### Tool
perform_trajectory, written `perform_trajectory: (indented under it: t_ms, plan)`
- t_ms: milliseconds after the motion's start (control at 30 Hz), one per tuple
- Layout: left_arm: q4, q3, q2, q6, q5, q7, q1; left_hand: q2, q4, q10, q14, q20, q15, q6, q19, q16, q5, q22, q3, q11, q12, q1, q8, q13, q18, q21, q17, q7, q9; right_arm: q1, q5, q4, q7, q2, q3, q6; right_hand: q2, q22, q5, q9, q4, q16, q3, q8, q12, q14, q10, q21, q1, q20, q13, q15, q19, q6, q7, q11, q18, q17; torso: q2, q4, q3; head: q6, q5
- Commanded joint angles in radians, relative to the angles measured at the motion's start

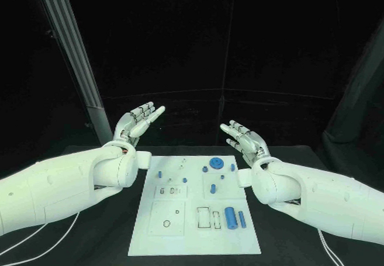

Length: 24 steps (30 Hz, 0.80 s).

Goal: Assemble the parts on the task board

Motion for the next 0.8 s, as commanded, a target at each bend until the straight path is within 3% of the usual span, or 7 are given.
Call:
perform_trajectory:
  t_ms: [33,167,233,267,367,467,800]
  plan:
    - [-0.007,-0.001,0.003,0.084,0.023,0.049,0.004,0.015,0.001,0.061,0.050,0.019,0.019,0.043,0.037,0.009,0.007,0.010,-0.013,0.017,0.019,0.053,0.014,0.006,0.023,0.025,0.006,0.017,0.006,0.006,-0.065,-0.019,-0.053,0.008,-0.001,0.179,0.006,0.050,0.007,0.025,-0.024,0.055,0.043,0.048,0.047,0.208,0.206,0.094,0.209,0.038,0.025,0.063,0.193,0.188,0.078,0.065,0.061,0.027,0.000,0.0004,-0.0001,0.000,0.000]
    - [-0.007,-0.001,0.003,0.084,0.023,0.049,0.004,0.034,-0.014,0.176,0.184,0.049,0.049,0.157,0.123,0.033,0.009,0.030,-0.016,0.047,0.053,0.076,0.041,0.017,0.023,0.067,0.020,0.048,0.021,0.009,-0.075,-0.030,-0.062,0.012,-0.001,0.211,-0.015,0.116,0.047,0.054,-0.019,0.138,0.069,0.109,0.108,0.529,0.482,0.239,0.331,0.046,0.049,0.091,0.472,0.429,0.107,0.099,0.062,0.060,0.000,0.0004,-0.0001,0.000,0.000]
    - [-0.007,-0.001,0.003,0.084,0.023,0.049,0.004,0.048,-0.032,0.309,0.372,0.069,0.066,0.270,0.300,0.071,0.017,0.067,-0.018,0.068,0.091,0.101,0.071,0.026,0.026,0.146,0.037,0.069,0.035,0.009,-0.077,-0.032,-0.064,0.013,-0.001,0.218,-0.025,0.131,0.063,0.068,-0.018,0.176,0.080,0.141,0.140,0.678,0.635,0.282,0.376,0.042,0.058,0.088,0.545,0.560,0.110,0.099,0.061,0.071,0.000,0.0004,-0.0001,0.000,0.000]
    - [-0.025,-0.002,-0.022,0.155,0.036,0.056,0.004,0.054,-0.048,0.389,0.523,0.073,0.074,0.371,0.441,0.109,0.048,0.095,-0.016,0.084,0.120,0.123,0.100,0.032,0.024,0.211,0.050,0.081,0.048,0.010,-0.301,-0.101,-0.047,-0.005,-0.001,0.139,-0.031,0.142,0.068,0.073,-0.020,0.187,0.085,0.155,0.148,0.730,0.690,0.313,0.397,0.036,0.058,0.080,0.596,0.628,0.105,0.093,0.066,0.071,0.002,0.0008,-0.0037,-0.009,-0.002]
    - [-0.019,-0.002,-0.030,0.168,0.032,0.056,0.004,0.061,-0.071,0.472,0.626,0.067,0.069,0.446,0.528,0.140,0.089,0.109,-0.014,0.086,0.147,0.155,0.127,0.035,0.025,0.257,0.057,0.083,0.060,0.010,-0.357,-0.113,-0.054,-0.008,-0.001,0.131,-0.045,0.163,0.068,0.071,-0.022,0.193,0.092,0.159,0.147,0.791,0.743,0.365,0.427,0.013,0.051,0.058,0.672,0.675,0.092,0.076,0.068,0.069,0.006,0.0012,-0.0054,-0.010,0.001]
    - [-0.006,-0.002,-0.042,0.185,0.014,0.052,0.004,0.073,-0.095,0.554,0.733,0.044,0.046,0.505,0.623,0.171,0.136,0.122,-0.009,0.063,0.168,0.186,0.146,0.037,0.026,0.305,0.067,0.071,0.068,0.021,-0.433,-0.126,-0.070,-0.011,0.000,0.130,-0.058,0.189,0.068,0.067,-0.021,0.201,0.096,0.161,0.145,0.857,0.800,0.425,0.452,-0.017,0.044,0.032,0.738,0.720,0.075,0.058,0.068,0.068,0.013,0.0018,-0.0067,-0.007,0.003]
    - [0.063,-0.003,-0.081,0.232,-0.054,0.029,0.004,0.092,-0.150,0.673,0.869,-0.003,-0.001,0.595,0.729,0.181,0.156,0.128,0.006,0.024,0.151,0.226,0.143,0.026,0.026,0.353,0.084,0.040,0.071,0.071,-0.755,-0.177,-0.165,-0.003,0.000,0.215,-0.088,0.299,0.122,0.049,-0.020,0.212,0.121,0.138,0.094,1.054,0.920,0.633,0.475,-0.082,0.037,-0.031,0.835,0.813,0.044,0.019,0.065,0.072,0.039,0.0066,-0.0062,0.000,0.004]
